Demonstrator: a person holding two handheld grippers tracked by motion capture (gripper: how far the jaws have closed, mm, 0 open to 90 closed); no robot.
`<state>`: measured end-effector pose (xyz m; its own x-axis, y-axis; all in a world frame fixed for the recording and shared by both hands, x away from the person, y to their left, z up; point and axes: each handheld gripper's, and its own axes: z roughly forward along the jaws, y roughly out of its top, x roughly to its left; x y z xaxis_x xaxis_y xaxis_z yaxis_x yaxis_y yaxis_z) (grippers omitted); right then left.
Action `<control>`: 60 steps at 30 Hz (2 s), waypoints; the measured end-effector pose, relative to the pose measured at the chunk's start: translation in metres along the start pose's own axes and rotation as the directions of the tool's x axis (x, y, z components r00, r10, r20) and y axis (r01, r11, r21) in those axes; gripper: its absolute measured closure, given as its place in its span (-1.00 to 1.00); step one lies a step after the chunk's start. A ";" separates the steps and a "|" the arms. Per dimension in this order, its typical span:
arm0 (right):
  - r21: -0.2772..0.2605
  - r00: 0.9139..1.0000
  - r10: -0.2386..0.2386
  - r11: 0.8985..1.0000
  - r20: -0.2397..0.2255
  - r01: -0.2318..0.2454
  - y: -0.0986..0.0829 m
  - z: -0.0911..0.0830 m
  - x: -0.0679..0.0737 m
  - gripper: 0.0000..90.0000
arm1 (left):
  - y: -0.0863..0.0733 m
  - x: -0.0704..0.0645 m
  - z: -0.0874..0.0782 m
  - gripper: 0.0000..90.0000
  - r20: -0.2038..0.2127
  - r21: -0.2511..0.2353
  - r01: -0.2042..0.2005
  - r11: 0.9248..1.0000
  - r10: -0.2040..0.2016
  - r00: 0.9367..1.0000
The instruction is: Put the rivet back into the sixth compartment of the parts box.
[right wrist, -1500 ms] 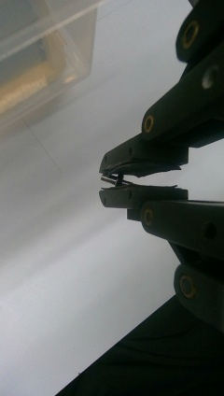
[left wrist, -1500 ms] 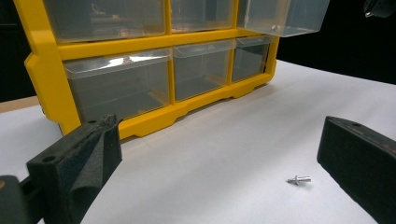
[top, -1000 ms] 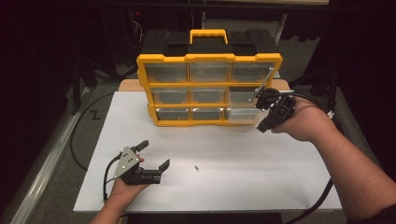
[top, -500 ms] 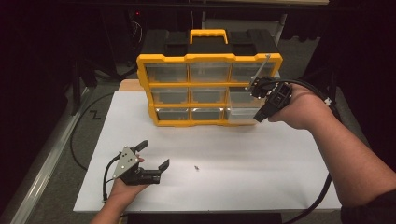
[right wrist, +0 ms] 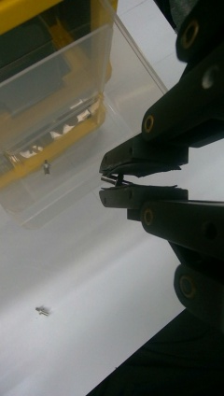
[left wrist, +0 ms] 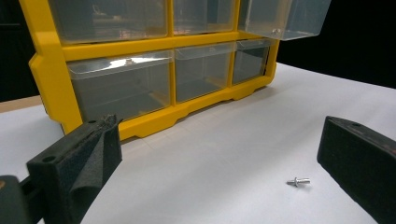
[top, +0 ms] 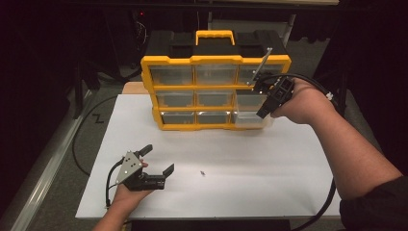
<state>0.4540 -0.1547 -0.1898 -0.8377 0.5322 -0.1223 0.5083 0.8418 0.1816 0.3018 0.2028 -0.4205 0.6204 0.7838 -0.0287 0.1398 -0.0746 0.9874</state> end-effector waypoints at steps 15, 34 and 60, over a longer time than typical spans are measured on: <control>0.002 1.000 0.001 1.000 0.010 -0.001 0.014 0.005 -0.011 0.88 | 0.000 0.000 0.000 -0.98 -0.001 -0.004 0.003 1.000 -0.003 1.000; -0.006 1.000 0.003 1.000 0.021 -0.002 0.031 0.012 -0.018 0.88 | 0.000 0.000 0.000 -0.98 0.000 0.000 0.001 1.000 -0.001 1.000; -0.040 1.000 -0.009 0.999 0.024 0.010 0.022 0.001 -0.012 0.31 | 0.000 0.000 0.000 -0.98 -0.001 0.002 -0.002 1.000 0.002 1.000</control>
<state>0.4747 -0.1425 -0.1850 -0.8372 0.5266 -0.1479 0.4913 0.8428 0.2196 0.3020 0.2028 -0.4208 0.6196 0.7845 -0.0265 0.1404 -0.0776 0.9871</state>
